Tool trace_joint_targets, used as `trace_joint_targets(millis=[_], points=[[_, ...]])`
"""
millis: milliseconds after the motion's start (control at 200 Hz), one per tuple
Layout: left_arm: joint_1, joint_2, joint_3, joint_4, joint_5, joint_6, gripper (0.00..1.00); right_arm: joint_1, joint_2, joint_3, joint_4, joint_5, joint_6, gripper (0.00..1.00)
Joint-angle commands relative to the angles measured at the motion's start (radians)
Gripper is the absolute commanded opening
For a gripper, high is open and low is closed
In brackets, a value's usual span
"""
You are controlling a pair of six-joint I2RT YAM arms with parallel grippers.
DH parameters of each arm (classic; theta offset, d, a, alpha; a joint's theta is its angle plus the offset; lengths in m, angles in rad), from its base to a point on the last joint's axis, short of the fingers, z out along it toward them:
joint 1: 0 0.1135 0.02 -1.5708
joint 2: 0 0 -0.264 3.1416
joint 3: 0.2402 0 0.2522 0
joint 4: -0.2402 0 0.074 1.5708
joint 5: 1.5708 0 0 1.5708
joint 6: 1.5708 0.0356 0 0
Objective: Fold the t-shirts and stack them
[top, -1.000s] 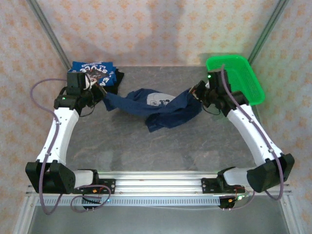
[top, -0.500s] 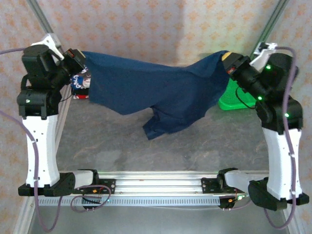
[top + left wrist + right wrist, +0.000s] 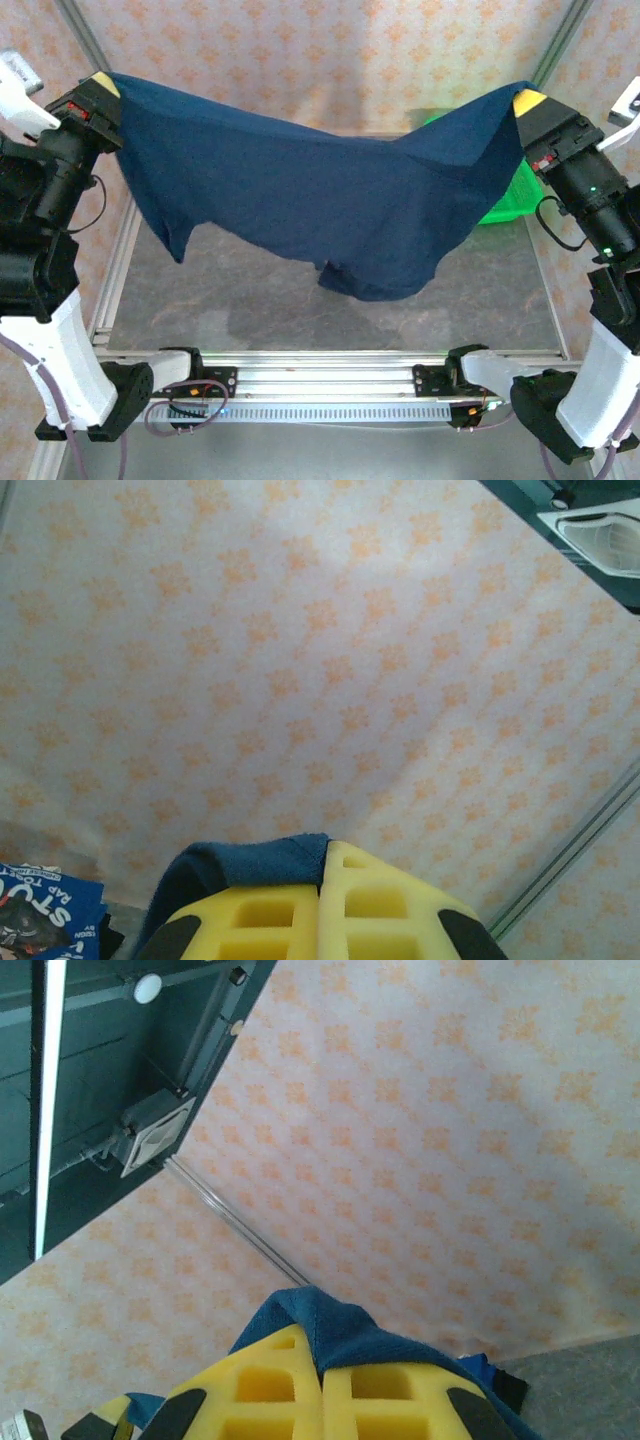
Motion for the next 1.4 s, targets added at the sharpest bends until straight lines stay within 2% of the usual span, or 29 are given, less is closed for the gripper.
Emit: trace_joint_targets(millis=[0,160,375,615,956,1171,1391], points=[[0.008,-0.005,0.006,-0.009,-0.023,0.033,0.0,-0.006,0.039,0.053,-0.044,-0.021,-0.012,0.0],[0.008,0.006,-0.019,-0.006,-0.049,0.041,0.0,-0.005,0.112,0.086,-0.063,0.004,-0.047,0.0],[0.008,0.041,0.042,0.03,-0.007,0.049,0.0,-0.006,0.291,0.346,-0.098,-0.065,-0.051,0.0],[0.008,-0.037,-0.032,0.066,0.042,0.068,0.0,-0.006,0.19,0.178,0.0,-0.11,0.02,0.0],[0.004,-0.147,-0.06,0.116,0.08,0.055,0.0,-0.006,0.076,0.173,-0.002,-0.124,0.067,0.0],[0.005,-0.157,-0.061,0.122,0.059,0.046,0.0,-0.006,0.082,0.203,-0.024,-0.112,0.04,0.0],[0.005,-0.113,-0.113,0.158,0.048,0.053,0.0,-0.006,0.181,0.261,-0.05,-0.105,-0.036,0.0]])
